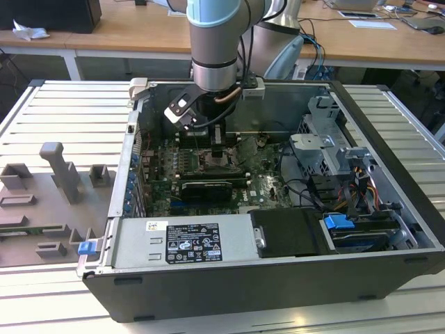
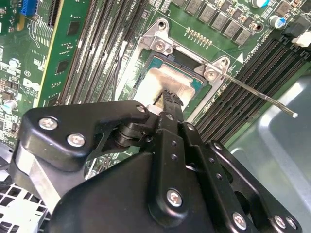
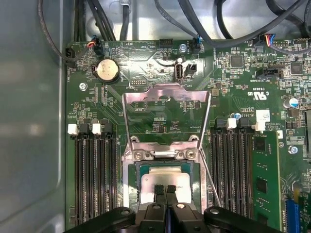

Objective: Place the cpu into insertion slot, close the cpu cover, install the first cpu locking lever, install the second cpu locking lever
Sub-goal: 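Place the cpu into insertion slot, then close the cpu cover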

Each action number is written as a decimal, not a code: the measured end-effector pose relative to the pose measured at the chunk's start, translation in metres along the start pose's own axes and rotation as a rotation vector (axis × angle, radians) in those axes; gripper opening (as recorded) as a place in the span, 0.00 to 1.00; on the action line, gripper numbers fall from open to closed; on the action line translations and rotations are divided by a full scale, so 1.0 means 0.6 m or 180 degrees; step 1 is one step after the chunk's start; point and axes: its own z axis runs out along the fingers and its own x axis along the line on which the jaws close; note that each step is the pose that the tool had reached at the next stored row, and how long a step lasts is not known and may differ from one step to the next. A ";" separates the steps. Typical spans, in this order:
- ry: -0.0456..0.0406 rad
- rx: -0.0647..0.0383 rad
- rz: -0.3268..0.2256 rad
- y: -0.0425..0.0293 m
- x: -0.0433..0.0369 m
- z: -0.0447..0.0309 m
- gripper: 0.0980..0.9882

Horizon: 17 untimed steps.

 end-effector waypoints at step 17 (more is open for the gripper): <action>0.0000 0.0010 0.0000 0.012 0.000 -0.024 0.01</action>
